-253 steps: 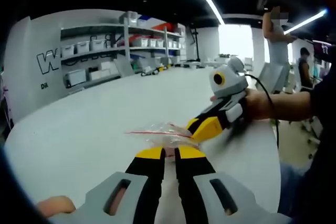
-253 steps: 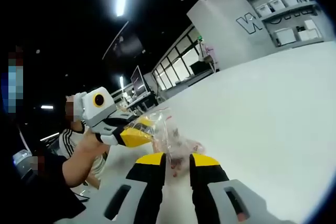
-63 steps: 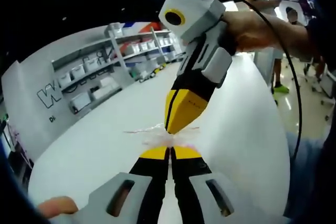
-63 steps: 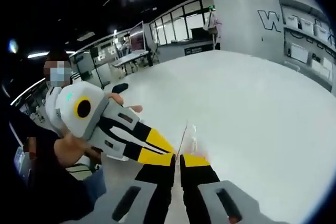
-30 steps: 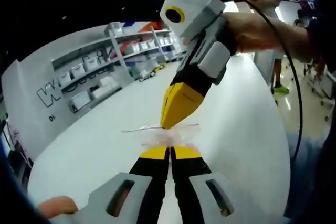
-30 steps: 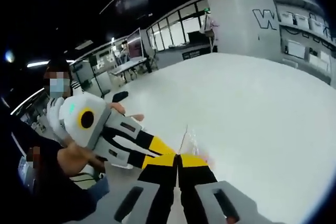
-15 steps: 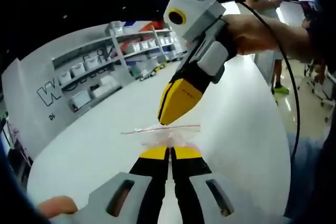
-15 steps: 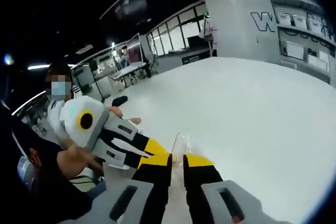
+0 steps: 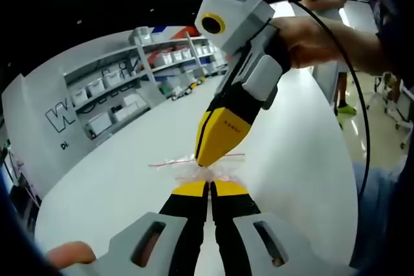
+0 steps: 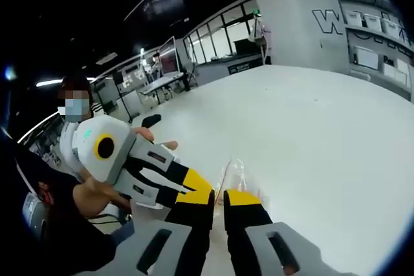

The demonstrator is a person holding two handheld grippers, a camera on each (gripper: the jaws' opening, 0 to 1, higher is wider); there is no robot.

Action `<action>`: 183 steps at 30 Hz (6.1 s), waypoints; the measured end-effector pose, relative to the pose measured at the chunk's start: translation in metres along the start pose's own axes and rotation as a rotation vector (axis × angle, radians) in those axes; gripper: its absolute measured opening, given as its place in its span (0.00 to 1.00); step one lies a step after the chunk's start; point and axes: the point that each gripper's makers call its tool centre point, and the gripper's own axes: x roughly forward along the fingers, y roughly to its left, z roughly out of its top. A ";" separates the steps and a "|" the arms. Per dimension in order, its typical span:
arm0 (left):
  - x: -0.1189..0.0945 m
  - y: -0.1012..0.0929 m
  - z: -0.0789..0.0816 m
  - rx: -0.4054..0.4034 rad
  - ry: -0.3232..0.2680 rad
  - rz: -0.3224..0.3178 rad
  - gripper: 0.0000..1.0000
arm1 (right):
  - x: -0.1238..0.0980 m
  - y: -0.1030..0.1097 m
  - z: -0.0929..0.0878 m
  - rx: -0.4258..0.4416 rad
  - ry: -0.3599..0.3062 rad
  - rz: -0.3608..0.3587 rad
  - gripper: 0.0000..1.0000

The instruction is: Open the resealable bag by pulling the two sides of the seal apart until the entire bag opening is separated and visibly accessible.

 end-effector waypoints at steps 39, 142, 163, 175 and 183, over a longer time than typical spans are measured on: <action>0.000 0.000 -0.002 -0.008 -0.003 0.000 0.03 | -0.003 -0.005 0.011 0.239 -0.080 0.105 0.00; -0.020 0.017 0.010 -0.833 -0.206 -0.198 0.23 | 0.004 0.004 0.006 0.285 -0.165 0.179 0.00; -0.018 0.014 0.008 -0.903 -0.220 -0.242 0.18 | 0.005 0.005 0.005 0.214 -0.145 0.159 0.00; -0.018 0.012 0.007 -0.935 -0.228 -0.273 0.11 | 0.006 0.004 0.003 0.221 -0.141 0.164 0.00; -0.016 0.014 0.002 -0.954 -0.220 -0.268 0.12 | 0.005 0.005 0.002 0.217 -0.139 0.164 0.00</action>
